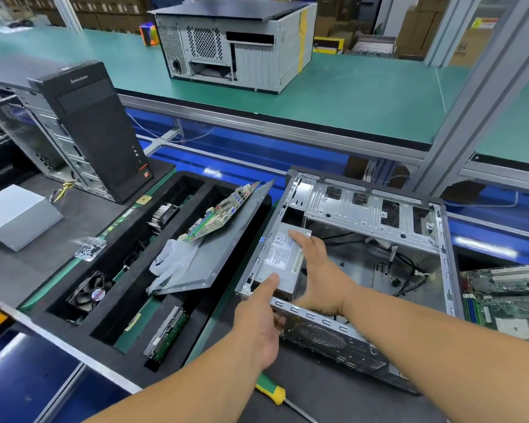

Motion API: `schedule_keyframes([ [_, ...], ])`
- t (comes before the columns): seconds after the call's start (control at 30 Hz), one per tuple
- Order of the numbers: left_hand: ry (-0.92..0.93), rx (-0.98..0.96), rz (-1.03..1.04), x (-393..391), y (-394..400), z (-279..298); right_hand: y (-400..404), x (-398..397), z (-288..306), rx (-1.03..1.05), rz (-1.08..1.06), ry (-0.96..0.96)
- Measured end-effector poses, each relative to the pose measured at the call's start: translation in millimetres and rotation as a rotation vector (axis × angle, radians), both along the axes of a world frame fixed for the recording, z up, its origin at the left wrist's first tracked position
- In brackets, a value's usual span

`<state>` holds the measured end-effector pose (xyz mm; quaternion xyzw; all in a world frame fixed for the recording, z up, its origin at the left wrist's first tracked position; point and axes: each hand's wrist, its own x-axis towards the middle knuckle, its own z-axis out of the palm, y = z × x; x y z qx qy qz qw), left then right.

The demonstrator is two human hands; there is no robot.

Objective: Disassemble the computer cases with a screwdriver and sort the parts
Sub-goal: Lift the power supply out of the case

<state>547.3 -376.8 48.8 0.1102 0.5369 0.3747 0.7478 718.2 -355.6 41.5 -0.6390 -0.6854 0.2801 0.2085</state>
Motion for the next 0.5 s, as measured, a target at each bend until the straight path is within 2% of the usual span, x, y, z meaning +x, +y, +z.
schedule_keyframes([
  [0.27, 0.003, -0.039, -0.028, 2.9, -0.9, 0.7, 0.7, -0.7, 9.3, -0.1, -0.017, 0.099],
  [0.5, 0.003, 0.003, -0.101, -1.4, 2.6, 1.1, 4.7, -10.7, 23.5, -0.151, -0.086, 0.292],
])
